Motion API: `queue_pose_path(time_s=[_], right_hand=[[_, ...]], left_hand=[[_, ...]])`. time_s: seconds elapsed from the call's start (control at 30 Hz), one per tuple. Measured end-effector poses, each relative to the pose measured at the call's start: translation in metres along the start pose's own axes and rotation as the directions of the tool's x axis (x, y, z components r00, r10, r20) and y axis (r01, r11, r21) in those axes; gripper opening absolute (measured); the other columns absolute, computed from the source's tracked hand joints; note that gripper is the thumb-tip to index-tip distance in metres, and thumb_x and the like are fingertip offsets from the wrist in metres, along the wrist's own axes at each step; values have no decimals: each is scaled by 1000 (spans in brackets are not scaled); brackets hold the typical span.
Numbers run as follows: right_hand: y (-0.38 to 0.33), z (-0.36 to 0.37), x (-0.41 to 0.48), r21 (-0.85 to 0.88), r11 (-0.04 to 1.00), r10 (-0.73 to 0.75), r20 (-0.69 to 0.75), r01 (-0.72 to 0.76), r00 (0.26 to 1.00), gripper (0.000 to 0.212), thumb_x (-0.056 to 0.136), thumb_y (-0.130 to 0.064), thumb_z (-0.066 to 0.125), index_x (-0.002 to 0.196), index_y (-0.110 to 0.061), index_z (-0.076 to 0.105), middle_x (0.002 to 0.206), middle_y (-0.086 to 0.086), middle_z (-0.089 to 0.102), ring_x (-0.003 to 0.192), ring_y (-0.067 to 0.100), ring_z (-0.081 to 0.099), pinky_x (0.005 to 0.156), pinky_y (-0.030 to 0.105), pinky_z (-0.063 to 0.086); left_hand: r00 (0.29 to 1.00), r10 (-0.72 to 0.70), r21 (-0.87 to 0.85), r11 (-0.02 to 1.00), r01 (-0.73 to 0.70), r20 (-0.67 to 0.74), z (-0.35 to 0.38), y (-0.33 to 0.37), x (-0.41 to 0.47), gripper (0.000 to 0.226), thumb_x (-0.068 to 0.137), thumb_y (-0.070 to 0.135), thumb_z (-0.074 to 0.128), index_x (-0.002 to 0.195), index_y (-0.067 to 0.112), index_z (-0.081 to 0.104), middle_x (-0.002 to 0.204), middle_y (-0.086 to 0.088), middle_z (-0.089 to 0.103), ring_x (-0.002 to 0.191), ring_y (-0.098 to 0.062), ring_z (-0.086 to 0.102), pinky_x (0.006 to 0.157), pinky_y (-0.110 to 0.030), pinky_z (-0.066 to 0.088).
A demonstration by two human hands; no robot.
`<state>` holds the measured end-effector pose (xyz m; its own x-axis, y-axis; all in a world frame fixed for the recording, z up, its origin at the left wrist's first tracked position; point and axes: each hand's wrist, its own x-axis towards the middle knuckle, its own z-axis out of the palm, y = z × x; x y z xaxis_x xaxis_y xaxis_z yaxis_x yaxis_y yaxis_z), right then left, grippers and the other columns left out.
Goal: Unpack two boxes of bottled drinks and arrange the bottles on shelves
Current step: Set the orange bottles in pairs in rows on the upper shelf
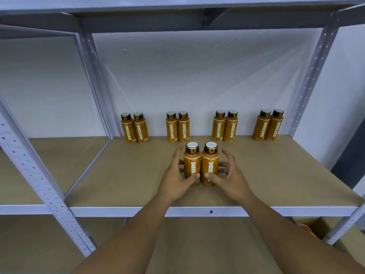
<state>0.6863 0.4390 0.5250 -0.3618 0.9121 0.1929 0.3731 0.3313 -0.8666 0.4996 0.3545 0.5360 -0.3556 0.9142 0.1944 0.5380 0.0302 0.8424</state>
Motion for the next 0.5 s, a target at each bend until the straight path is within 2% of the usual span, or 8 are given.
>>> queue_pose_path(time_s=[0.13,0.2,0.3,0.5], right_hand=[[-21,-13,9,-16,996,-92,10,92,996,95,83,-37,84,154,-47,22,142,-5,51,115,11,57,86,26,49],[-29,-16,11,-41,992,-116,40,118,992,87,86,-31,81,151,-49,27,145,-4,51,114,10,55,86,27,51],[-34,-10,10,-47,992,-117,52,119,992,83,88,-30,80,151,-48,29,150,-2,50,117,11,55,92,35,53],[-51,31,13,-51,990,-128,57,131,990,82,89,-30,78,150,-50,27,151,-3,50,117,9,53,90,29,49]], left_hand=[[995,97,80,992,-100,32,-12,15,13,97,88,34,80,156,50,14,156,8,45,133,-18,54,102,-39,53],[994,100,113,988,-106,54,-16,17,17,95,89,32,79,156,48,14,154,6,49,131,-20,56,102,-41,54],[993,111,135,984,-117,49,-22,14,15,94,89,32,79,155,49,13,152,6,51,127,-19,59,98,-39,56],[992,120,140,983,-123,28,-58,-9,12,90,90,32,78,153,50,16,151,7,53,126,-19,60,100,-41,56]])
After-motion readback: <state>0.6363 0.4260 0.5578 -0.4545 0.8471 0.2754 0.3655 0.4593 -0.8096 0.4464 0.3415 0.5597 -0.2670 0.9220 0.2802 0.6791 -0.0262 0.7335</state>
